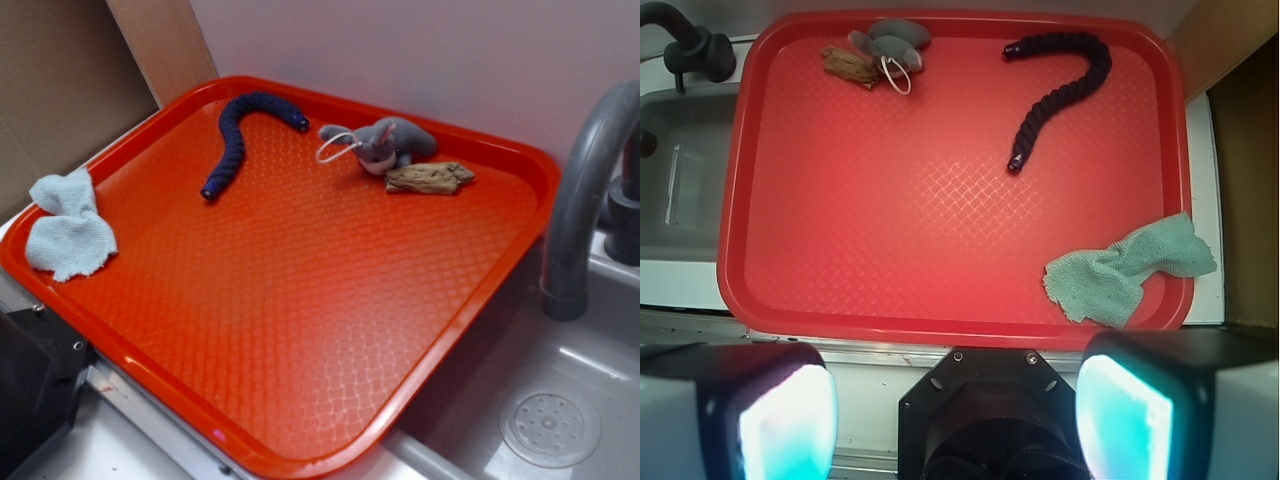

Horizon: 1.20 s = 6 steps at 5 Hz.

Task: Grab the blue cloth.

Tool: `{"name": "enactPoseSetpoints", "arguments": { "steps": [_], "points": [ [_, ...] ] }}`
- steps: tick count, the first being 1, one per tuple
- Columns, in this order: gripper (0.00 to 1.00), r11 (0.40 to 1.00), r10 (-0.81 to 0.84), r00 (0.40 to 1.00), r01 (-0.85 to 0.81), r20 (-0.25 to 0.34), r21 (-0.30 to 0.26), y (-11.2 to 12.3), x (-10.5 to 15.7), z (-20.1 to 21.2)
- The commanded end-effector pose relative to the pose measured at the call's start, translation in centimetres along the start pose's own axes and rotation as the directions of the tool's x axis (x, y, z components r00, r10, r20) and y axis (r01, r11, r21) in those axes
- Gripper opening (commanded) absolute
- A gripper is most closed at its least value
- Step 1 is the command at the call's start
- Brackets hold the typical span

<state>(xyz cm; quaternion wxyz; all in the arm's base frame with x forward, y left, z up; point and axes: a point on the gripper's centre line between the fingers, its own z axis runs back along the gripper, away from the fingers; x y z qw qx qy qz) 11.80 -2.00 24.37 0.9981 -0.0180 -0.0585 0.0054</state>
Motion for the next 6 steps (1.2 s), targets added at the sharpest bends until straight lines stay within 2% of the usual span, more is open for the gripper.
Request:
{"name": "enactPoseSetpoints", "arguments": {
  "steps": [1,2,3,4,5,6],
  "points": [
    [1.00,1.000,0.000,1.000,0.000,0.000,0.000,0.0,0.0,0.0],
    [1.00,0.968,-0.251,0.967,0.252,-0.048,0.018,3.6,3.5,-4.8],
    [1.00,0.877,-0.480,0.877,0.479,-0.034,-0.034,5.3,3.5,-6.9],
    [1.00,0.793,-0.603,0.788,0.609,-0.122,0.009,7.7,2.9,-10.7],
    [1.00,0.747,-0.646,0.739,0.664,-0.191,0.042,9.5,1.5,-14.6],
    [1.00,0.717,-0.643,0.727,0.682,-0.241,0.143,10.9,0.3,-18.4]
  ]
}}
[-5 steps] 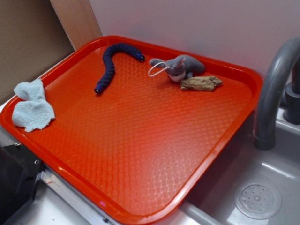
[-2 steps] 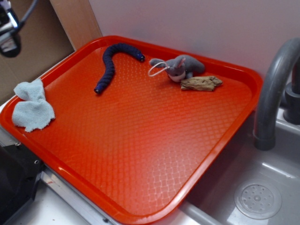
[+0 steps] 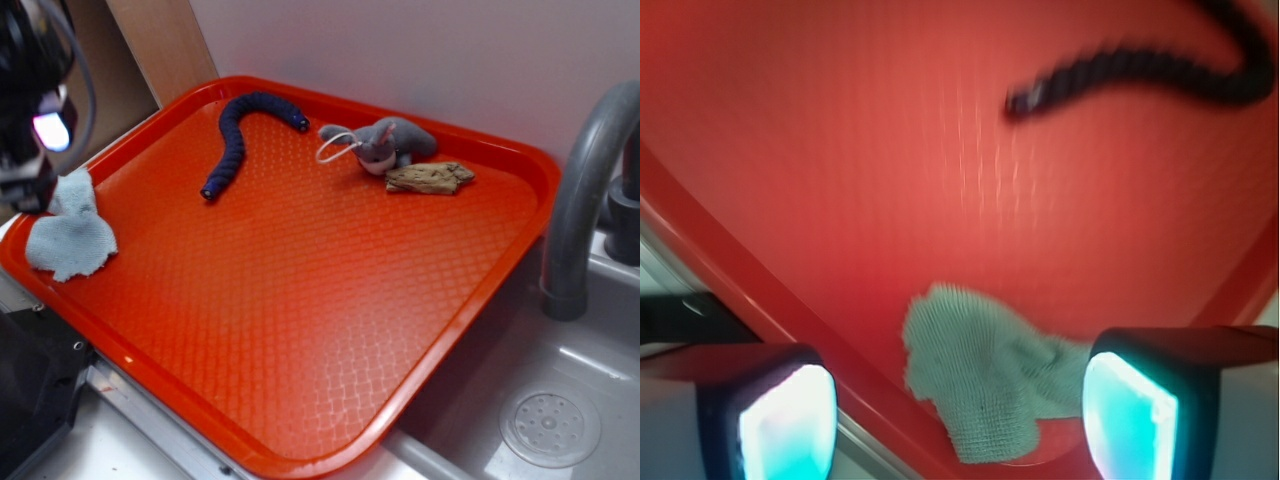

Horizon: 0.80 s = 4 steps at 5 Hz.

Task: Grab the blue cloth.

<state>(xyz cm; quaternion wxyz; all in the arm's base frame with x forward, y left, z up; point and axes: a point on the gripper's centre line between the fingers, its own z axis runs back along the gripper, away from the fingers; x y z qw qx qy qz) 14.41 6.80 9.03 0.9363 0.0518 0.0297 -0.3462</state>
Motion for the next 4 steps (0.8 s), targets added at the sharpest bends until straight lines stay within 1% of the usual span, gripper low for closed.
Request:
{"name": "enactPoseSetpoints", "arguments": {
  "steps": [1,2,3,4],
  "points": [
    [1.00,0.987,-0.005,0.998,0.016,-0.067,0.159,-0.2,-0.9,-4.6],
    [1.00,0.983,0.084,0.991,-0.065,-0.103,0.173,0.6,-1.0,-5.6],
    [1.00,0.985,0.157,0.978,-0.145,-0.140,0.091,2.3,-0.4,-6.5],
    [1.00,0.982,0.174,0.963,-0.154,-0.207,0.110,1.7,-1.3,-7.7]
  ]
}}
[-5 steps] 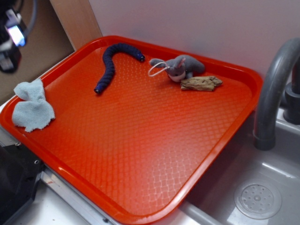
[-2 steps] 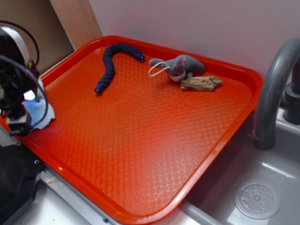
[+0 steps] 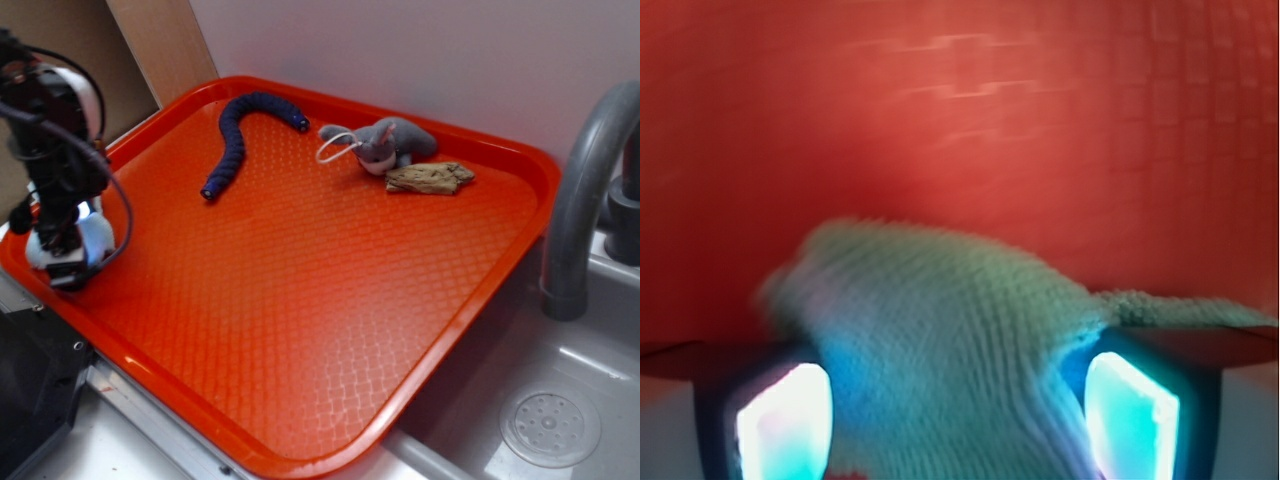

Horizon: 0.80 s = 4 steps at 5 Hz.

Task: Grab the blue cloth.

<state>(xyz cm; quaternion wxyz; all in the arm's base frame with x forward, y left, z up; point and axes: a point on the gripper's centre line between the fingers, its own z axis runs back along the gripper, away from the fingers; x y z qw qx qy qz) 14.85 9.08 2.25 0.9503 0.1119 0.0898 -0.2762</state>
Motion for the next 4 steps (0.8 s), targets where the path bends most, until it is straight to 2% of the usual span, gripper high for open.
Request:
{"name": "enactPoseSetpoints", "arguments": {
  "steps": [1,4],
  "points": [
    [0.00,0.998,0.046,0.998,-0.045,-0.042,0.035,0.77,-0.14,-0.64],
    [0.00,0.997,0.048,0.998,-0.045,-0.039,0.064,0.65,-0.04,-0.44]
  ]
}}
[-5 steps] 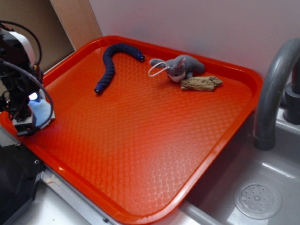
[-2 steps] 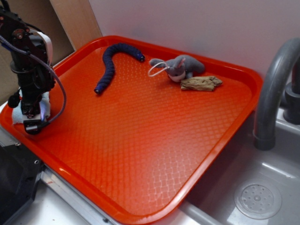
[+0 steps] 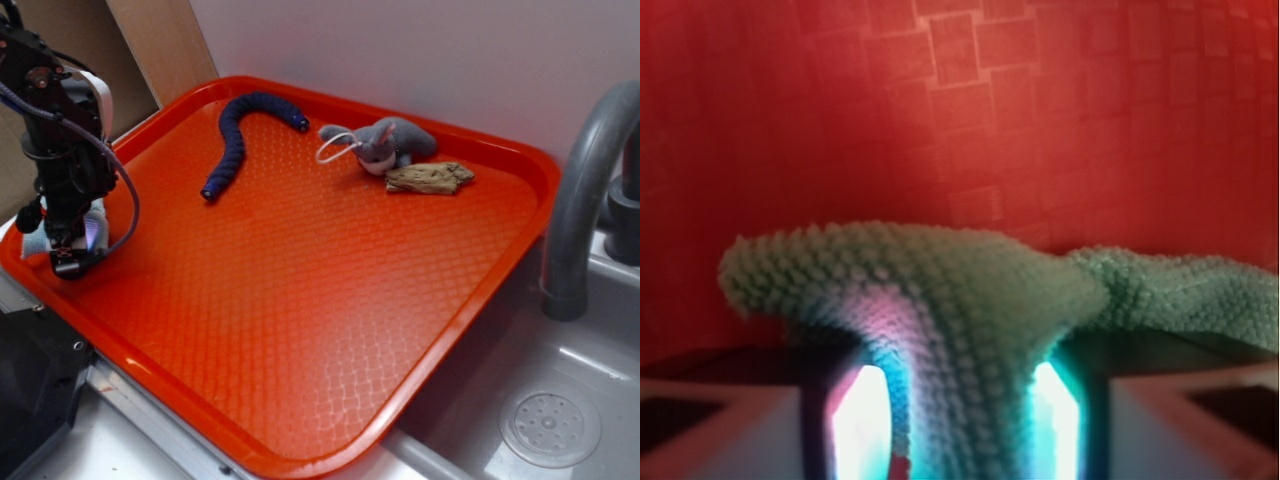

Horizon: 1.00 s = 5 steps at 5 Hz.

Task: Grab the blue cloth.

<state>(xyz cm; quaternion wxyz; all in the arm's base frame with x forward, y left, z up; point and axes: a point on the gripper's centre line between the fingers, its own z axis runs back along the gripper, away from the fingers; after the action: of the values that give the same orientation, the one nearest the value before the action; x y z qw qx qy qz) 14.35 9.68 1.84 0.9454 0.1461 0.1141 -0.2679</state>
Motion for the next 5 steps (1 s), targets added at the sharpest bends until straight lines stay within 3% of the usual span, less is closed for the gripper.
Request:
{"name": "enactPoseSetpoints", "arguments": {
  "steps": [1,3,4,5],
  "points": [
    [0.00,0.999,0.032,0.999,-0.032,0.032,0.013,0.4,0.5,0.2],
    [0.00,0.999,0.037,0.998,-0.037,0.045,0.001,0.5,0.5,0.4],
    [0.00,0.996,0.090,0.984,-0.086,0.156,-0.035,0.0,0.5,3.8],
    [0.00,0.930,0.368,0.852,-0.338,0.374,-0.145,-1.4,2.5,10.4]
  ]
}}
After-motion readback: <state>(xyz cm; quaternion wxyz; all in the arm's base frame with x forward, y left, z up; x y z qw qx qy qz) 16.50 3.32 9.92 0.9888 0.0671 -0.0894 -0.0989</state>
